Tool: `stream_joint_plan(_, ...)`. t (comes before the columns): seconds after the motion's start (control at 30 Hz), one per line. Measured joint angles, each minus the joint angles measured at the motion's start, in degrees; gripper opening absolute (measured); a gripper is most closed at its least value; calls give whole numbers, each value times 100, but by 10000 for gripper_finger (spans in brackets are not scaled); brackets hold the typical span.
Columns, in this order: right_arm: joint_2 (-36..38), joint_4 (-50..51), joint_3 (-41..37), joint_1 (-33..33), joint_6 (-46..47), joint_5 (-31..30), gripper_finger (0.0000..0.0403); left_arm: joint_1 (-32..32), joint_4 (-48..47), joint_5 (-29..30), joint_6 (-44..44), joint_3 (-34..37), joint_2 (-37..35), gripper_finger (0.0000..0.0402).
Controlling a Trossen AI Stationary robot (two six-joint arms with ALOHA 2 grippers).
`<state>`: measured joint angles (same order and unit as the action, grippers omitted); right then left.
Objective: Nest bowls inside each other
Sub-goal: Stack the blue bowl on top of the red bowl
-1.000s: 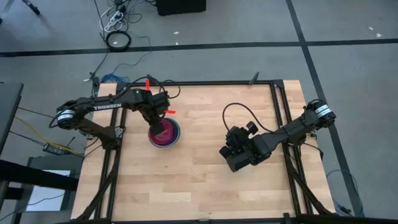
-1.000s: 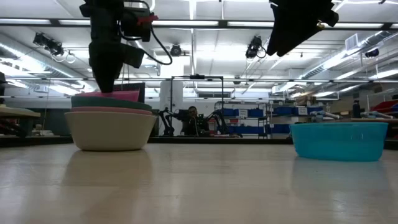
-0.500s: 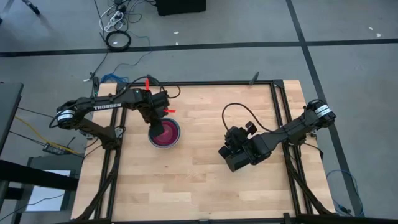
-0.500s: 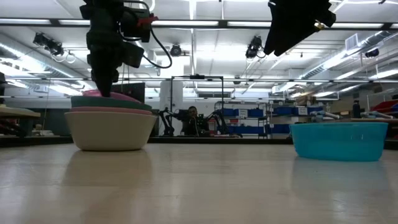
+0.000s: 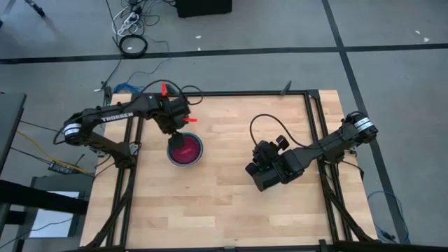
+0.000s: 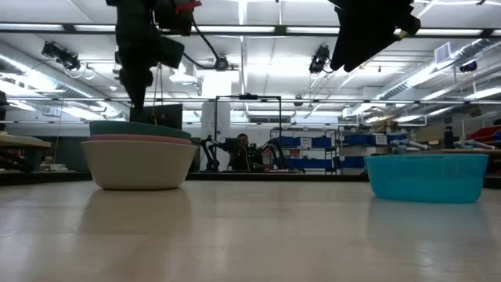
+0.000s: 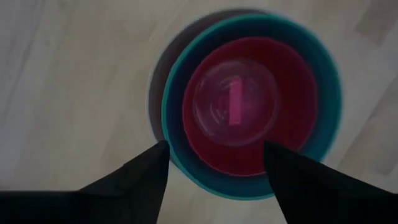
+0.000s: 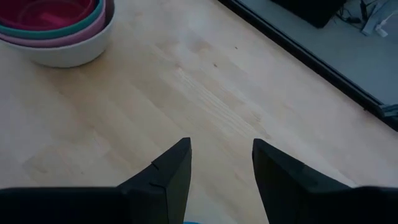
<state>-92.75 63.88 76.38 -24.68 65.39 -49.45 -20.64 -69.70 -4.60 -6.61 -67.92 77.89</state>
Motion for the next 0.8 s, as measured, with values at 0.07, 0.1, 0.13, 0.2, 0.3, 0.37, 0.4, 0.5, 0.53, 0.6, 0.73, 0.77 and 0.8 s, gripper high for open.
stream_joint_plan(0.07,0,25,0,6,-7,0,157,1,-103,-1,-1,-189,0,269)
stream_joint_plan(0.1,0,66,0,4,-5,14,157,11,-137,-9,-2,-266,0,270)
stream_joint_plan(0.13,0,97,0,4,1,64,157,34,-159,-20,-6,-333,-2,270)
stream_joint_plan(0.2,1,207,0,23,99,336,157,94,-160,-23,-28,-413,-59,270)
stream_joint_plan(0.3,2,541,0,100,484,994,156,244,-84,-186,50,-459,-105,269)
stream_joint_plan(0.37,4,861,-16,142,804,1285,155,386,-70,-316,147,-454,-132,267)
stream_joint_plan(0.4,10,932,-51,159,944,1359,155,469,-24,-400,169,-454,-147,266)
stream_joint_plan(0.5,12,1188,-169,269,1258,1699,155,719,12,-616,179,-454,-144,263)
stream_joint_plan(0.53,19,1179,-253,327,1295,1869,155,811,38,-667,177,-454,-142,262)
stream_joint_plan(0.6,17,1050,-495,444,1303,2137,155,1022,158,-684,162,-454,-146,261)
stream_joint_plan(0.73,14,593,-1070,614,1300,2516,155,1368,366,-686,18,-454,-144,260)
stream_joint_plan(0.77,13,463,-1210,658,1299,2640,155,1427,409,-688,-13,-454,-144,259)
stream_joint_plan(0.8,13,322,-1338,694,1282,2713,155,1486,462,-684,-67,-454,-144,259)
